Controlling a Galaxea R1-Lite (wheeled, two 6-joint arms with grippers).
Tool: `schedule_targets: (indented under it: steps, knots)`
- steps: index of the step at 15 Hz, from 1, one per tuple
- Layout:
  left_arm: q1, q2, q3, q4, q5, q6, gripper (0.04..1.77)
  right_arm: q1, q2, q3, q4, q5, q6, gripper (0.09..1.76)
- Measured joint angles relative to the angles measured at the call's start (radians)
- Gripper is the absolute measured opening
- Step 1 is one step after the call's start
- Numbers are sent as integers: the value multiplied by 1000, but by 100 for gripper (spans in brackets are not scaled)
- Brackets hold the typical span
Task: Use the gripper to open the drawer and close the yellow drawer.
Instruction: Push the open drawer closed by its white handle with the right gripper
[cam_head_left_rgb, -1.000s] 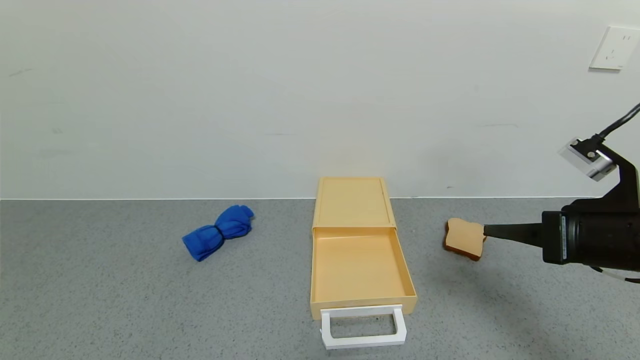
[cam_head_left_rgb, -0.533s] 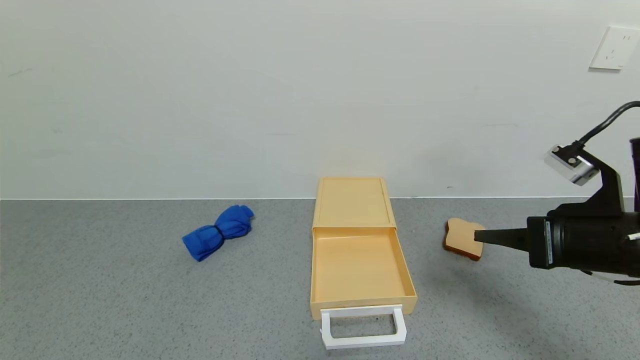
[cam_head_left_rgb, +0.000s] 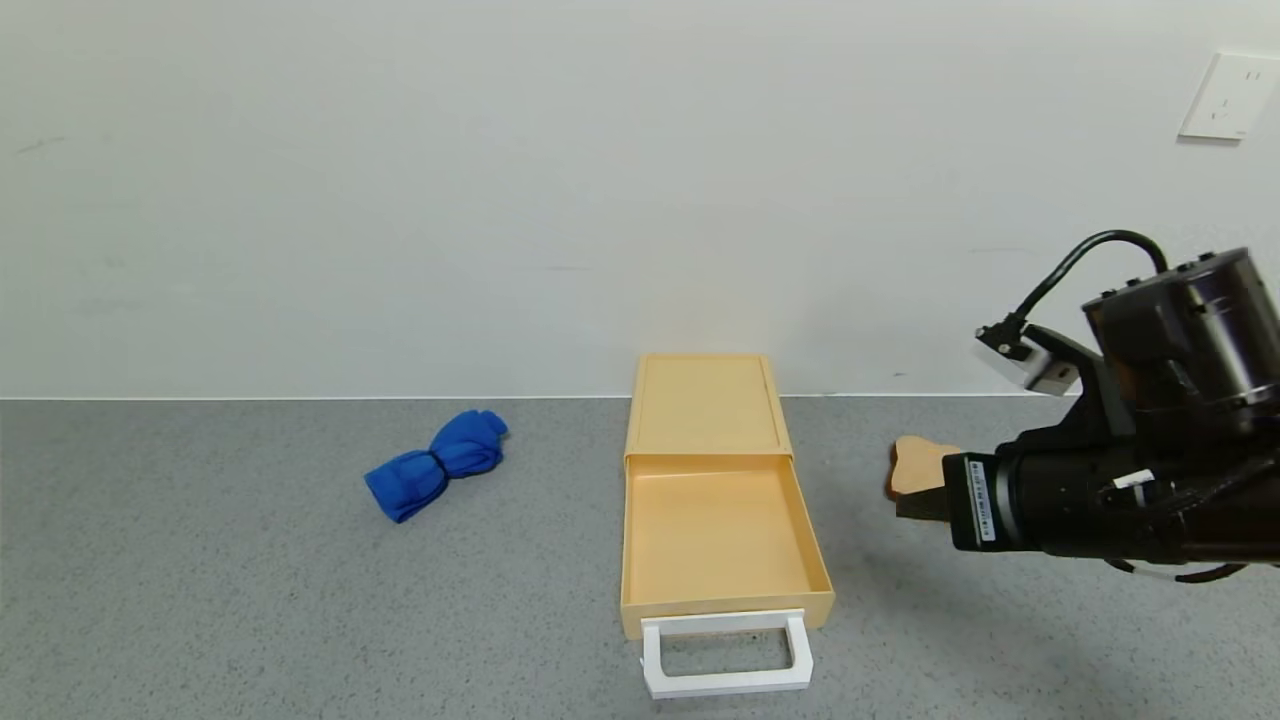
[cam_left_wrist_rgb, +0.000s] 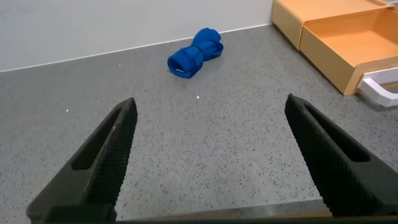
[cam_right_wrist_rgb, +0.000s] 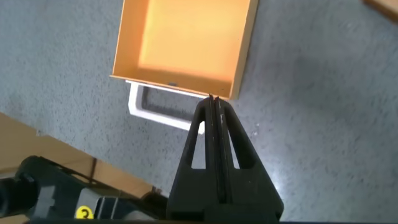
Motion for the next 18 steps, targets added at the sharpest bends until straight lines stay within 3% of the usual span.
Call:
schedule_targets:
  steps: [3,8,18]
  knots:
    - [0,0,0,1,0,0,172,77,91,-111,125,-45,61,12]
    - [0,0,0,0,0,0,172,196,241,-169,153,-53,70,12]
    - [0,0,0,0,0,0,172,296,516,-358,203,-53,76,12]
